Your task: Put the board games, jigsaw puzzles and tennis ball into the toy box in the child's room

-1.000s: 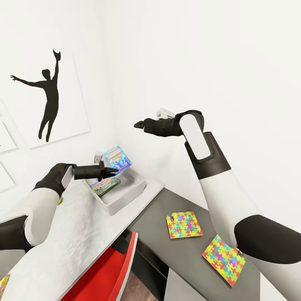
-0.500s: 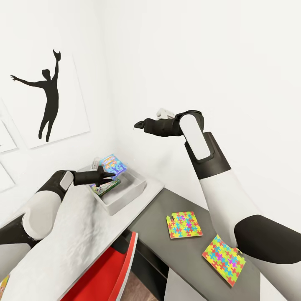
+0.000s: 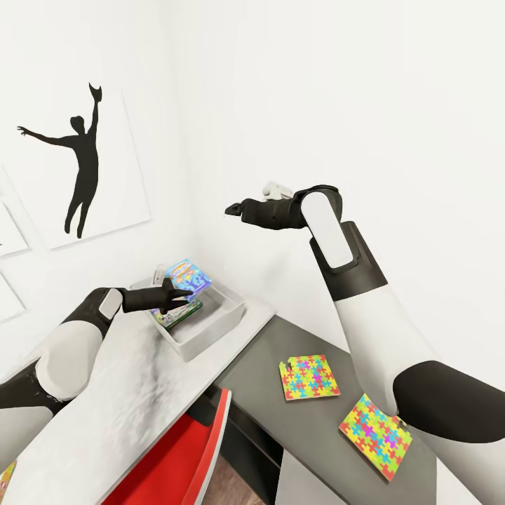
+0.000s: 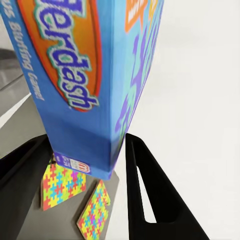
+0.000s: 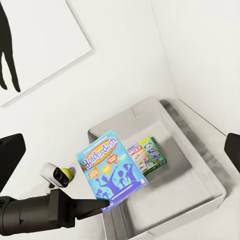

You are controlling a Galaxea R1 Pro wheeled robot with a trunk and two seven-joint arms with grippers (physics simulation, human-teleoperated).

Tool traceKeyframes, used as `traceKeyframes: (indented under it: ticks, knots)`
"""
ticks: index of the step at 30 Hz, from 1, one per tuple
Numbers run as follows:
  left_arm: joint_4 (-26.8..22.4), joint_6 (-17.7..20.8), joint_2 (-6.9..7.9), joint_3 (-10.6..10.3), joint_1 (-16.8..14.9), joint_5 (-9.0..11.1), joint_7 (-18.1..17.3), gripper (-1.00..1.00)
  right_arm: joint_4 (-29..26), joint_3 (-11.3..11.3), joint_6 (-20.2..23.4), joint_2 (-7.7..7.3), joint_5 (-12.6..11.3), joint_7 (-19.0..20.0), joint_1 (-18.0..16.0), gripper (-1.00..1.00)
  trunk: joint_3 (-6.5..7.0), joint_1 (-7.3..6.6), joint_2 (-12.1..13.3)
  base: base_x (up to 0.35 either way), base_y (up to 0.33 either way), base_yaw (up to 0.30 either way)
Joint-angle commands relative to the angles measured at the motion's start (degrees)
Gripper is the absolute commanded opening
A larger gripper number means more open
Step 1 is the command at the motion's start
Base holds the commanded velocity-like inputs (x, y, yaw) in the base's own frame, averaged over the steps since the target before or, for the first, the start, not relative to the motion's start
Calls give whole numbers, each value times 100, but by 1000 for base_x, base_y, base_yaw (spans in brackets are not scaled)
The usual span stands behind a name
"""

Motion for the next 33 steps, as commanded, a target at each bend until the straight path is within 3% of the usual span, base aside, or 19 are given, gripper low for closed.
traceKeyframes:
  ticks: [1,7,33]
  knots:
    - [32,36,1,30,-7,-21,-6,-100,-3,3,8,0,-57,-60,-4,100,-10,2,-8,0,0,0]
    - [232,36,9,15,-7,-21,-4,-100,-3,2,8,0,-57,-66,-1,100,-10,2,-8,0,0,0]
    - [262,36,39,13,-7,-21,-65,-100,-9,2,-3,0,-57,-60,24,100,-10,2,-8,0,0,0]
